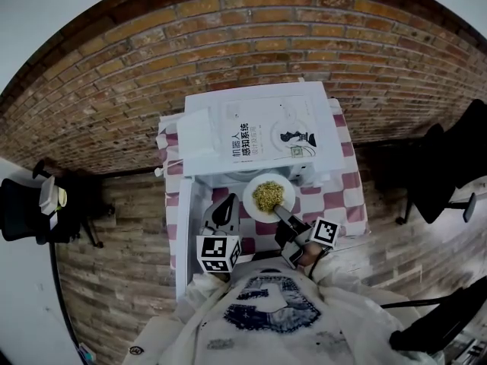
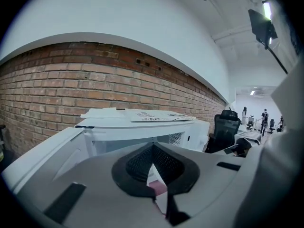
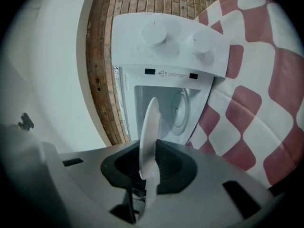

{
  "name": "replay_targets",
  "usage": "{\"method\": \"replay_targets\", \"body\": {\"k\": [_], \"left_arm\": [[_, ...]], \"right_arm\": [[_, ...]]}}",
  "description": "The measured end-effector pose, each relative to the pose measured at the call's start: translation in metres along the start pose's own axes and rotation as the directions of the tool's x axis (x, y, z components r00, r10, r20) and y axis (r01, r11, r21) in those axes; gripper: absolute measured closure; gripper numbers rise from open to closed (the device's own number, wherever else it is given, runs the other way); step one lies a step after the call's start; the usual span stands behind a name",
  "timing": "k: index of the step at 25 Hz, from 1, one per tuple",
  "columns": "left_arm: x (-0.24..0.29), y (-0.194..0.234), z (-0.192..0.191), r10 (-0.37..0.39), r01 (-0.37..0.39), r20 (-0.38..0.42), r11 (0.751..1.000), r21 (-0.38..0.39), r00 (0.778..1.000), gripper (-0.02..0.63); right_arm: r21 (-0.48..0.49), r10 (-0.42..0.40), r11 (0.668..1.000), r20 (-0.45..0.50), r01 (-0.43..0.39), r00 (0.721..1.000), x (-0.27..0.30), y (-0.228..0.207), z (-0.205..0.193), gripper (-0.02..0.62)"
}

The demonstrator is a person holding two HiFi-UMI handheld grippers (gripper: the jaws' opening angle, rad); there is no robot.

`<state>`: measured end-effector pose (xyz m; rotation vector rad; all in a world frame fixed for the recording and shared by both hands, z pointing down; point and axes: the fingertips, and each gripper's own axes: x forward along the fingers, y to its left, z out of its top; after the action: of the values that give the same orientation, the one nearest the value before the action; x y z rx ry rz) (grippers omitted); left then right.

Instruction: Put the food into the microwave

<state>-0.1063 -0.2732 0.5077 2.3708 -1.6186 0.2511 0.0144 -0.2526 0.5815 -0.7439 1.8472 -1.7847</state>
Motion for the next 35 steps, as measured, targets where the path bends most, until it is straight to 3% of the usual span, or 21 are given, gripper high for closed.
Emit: {"method": "replay_targets", "body": {"k": [18,35], "left_arm": [[0.013,0.011,-0.037,-0.013,0.013,-0.055,1.0,-0.001,0.998,0.598],[0.017,0.017,-0.044,-0.019,0.019,-0.082,1.0,-0.003,0.996,0.598]], "right_arm": [[0.022,-0.066,0.998,0.012,0.066,0.998,0.034,-0.062,0.013,0.52],[0.085,-0.108,0.991,0.033,0.105,0.994,0.062,-0.094,0.021,0.52]]}}
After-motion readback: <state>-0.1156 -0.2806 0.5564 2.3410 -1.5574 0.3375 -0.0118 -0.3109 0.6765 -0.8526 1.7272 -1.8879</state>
